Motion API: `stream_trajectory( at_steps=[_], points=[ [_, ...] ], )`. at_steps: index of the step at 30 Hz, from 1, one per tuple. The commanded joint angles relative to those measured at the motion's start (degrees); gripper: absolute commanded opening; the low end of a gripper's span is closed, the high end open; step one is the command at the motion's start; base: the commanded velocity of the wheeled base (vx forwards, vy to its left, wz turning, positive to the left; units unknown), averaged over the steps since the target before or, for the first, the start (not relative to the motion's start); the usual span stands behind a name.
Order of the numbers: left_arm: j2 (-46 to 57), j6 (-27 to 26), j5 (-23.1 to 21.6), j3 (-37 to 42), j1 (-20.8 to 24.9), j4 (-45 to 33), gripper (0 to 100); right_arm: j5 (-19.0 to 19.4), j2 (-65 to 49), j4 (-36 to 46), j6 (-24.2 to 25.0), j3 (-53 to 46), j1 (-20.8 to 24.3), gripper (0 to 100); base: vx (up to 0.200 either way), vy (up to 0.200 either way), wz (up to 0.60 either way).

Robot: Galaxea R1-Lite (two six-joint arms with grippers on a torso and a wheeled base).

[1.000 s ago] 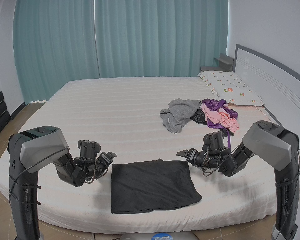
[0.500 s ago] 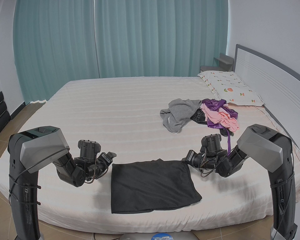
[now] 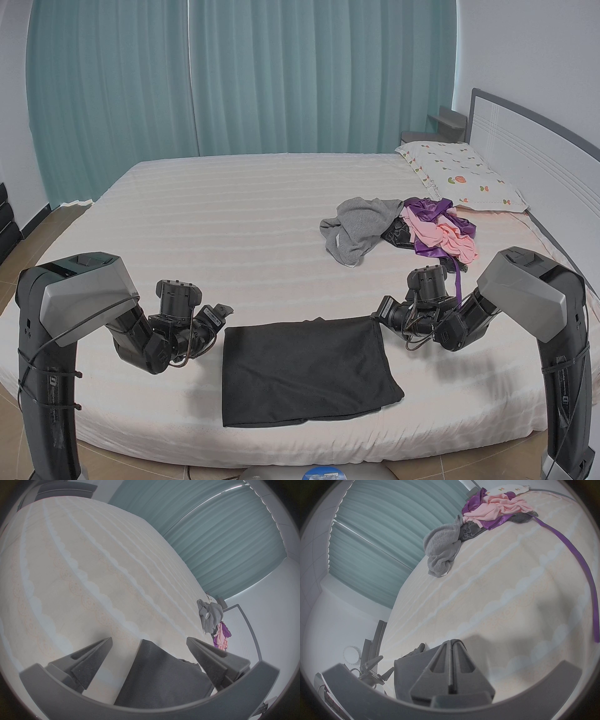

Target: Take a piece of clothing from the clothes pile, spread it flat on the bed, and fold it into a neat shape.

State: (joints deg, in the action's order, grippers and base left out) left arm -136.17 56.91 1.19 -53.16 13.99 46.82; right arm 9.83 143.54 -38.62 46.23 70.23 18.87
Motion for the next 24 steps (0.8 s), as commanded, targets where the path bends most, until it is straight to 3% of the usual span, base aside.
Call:
stream_trajectory(
  at_steps=[1,14,15,24],
  points=[
    [-0.1,0.0,0.0,0.0,0.0,0.0,100,-0.2,0.1,-0.1,0.0,0.2,-0.2,0,0.000,0.000,0.00],
    [-0.1,0.0,0.0,0.0,0.0,-0.1,100,-0.5,0.9,-0.1,0.1,1.3,-0.2,0,0.000,0.000,0.00],
    [-0.1,0.0,0.0,0.0,0.0,-0.1,100,-0.5,0.9,-0.3,0.1,1.3,-0.2,100,0.000,0.000,0.00],
    [0.4,0.0,-0.3,0.5,-0.1,-0.5,100,-0.4,-4.1,-2.1,0.0,-2.8,-0.8,100,0.000,0.000,0.00]
  ],
)
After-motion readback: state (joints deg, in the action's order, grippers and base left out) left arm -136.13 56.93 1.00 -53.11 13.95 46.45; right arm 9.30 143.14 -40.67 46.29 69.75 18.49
